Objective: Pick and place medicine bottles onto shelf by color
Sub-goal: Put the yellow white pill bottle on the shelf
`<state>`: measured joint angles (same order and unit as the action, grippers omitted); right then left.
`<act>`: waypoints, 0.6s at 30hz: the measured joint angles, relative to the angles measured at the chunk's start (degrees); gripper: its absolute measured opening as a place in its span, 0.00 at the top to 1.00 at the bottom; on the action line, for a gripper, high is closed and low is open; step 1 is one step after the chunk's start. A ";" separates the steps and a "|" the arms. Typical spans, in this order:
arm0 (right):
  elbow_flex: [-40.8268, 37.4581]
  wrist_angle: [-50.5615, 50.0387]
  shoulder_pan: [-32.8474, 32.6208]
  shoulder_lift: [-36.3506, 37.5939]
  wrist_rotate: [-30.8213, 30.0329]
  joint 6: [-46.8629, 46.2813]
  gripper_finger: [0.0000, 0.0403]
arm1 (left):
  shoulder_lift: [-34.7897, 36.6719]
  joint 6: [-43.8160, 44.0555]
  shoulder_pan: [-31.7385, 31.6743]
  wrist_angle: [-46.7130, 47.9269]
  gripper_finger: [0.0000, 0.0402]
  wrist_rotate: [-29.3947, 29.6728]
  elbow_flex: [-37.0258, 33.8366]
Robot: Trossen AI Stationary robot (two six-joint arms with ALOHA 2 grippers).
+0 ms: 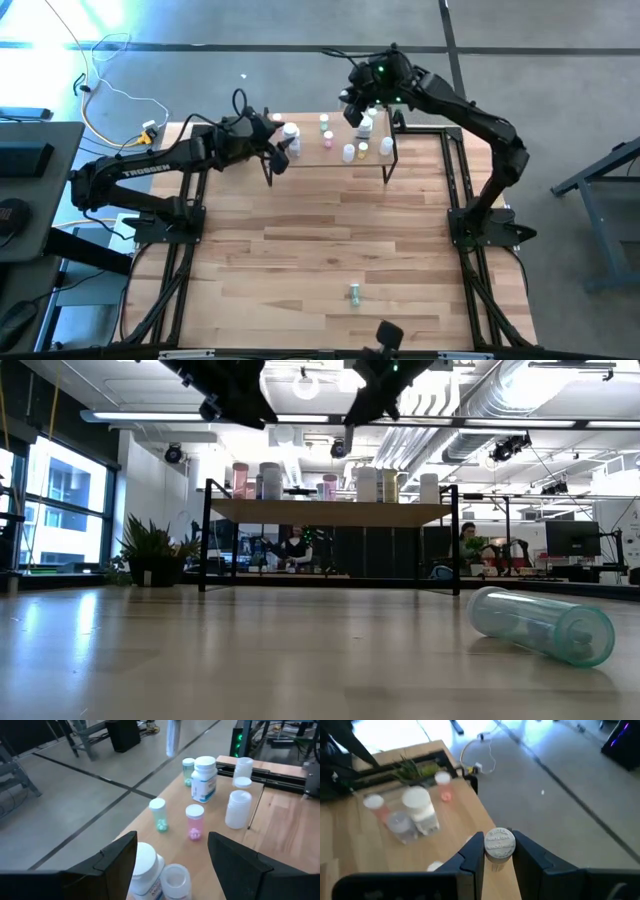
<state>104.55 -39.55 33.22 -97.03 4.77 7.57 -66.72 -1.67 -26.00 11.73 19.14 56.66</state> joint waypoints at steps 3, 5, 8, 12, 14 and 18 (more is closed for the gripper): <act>-0.07 -0.43 0.62 -1.66 1.38 -0.88 0.83 | 0.00 0.65 -0.02 0.11 0.42 0.40 0.00; -0.07 -0.38 0.21 -2.31 2.68 -1.39 0.83 | 0.00 1.49 -0.02 0.49 0.42 1.12 0.00; -0.07 -0.51 -1.12 -2.36 5.96 -1.36 0.83 | 0.00 1.51 -0.02 1.04 0.42 1.23 0.00; -0.07 -0.40 -3.80 -2.36 8.63 -1.15 0.83 | 0.00 1.56 -0.02 1.11 0.42 1.23 0.00; -0.04 0.18 -5.15 -2.80 8.77 -1.13 0.83 | 0.00 1.99 -0.02 1.11 0.42 1.20 0.00; -0.07 -0.22 -7.78 -5.04 8.74 0.52 0.83 | -0.04 2.54 -0.02 1.18 0.42 1.16 0.00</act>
<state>104.49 -39.77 25.44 -102.08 13.52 8.08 -66.76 0.86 -26.02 12.91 20.29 56.66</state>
